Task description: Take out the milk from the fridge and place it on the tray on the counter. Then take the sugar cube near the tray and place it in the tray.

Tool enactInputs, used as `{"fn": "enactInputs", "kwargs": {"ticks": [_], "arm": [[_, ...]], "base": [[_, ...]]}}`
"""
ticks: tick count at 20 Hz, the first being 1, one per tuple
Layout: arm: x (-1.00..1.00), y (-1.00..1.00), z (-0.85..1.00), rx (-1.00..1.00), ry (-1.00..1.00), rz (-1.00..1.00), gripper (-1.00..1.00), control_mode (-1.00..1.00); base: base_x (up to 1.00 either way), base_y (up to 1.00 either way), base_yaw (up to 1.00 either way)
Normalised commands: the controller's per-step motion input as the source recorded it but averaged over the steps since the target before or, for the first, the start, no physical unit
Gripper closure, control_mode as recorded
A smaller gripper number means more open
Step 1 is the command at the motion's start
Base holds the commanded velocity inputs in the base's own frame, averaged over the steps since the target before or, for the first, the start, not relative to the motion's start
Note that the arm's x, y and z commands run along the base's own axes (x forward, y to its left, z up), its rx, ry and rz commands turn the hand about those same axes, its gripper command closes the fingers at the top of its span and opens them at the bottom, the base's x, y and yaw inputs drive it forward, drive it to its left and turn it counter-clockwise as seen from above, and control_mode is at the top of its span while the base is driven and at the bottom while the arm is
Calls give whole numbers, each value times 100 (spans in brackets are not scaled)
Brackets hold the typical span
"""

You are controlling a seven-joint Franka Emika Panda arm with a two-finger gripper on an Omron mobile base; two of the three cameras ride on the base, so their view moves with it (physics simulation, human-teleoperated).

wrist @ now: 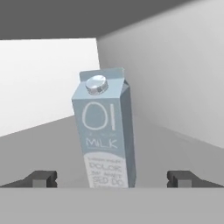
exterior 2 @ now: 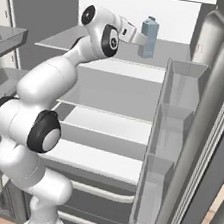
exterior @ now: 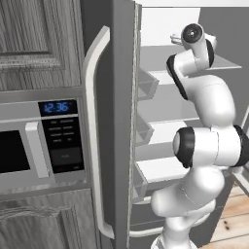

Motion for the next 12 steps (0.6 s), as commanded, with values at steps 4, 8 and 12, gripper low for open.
{"fn": "enactInputs", "kwargs": {"ticks": [4, 8, 12], "arm": [[18, 0, 0, 0, 0, 0, -100, -100], [8, -1, 1, 0, 0, 0, -100, -100], [9, -2, 4, 0, 0, 0, -100, -100]], "base": [[0, 0, 0], [0, 0, 0], [0, 0, 0]]}}
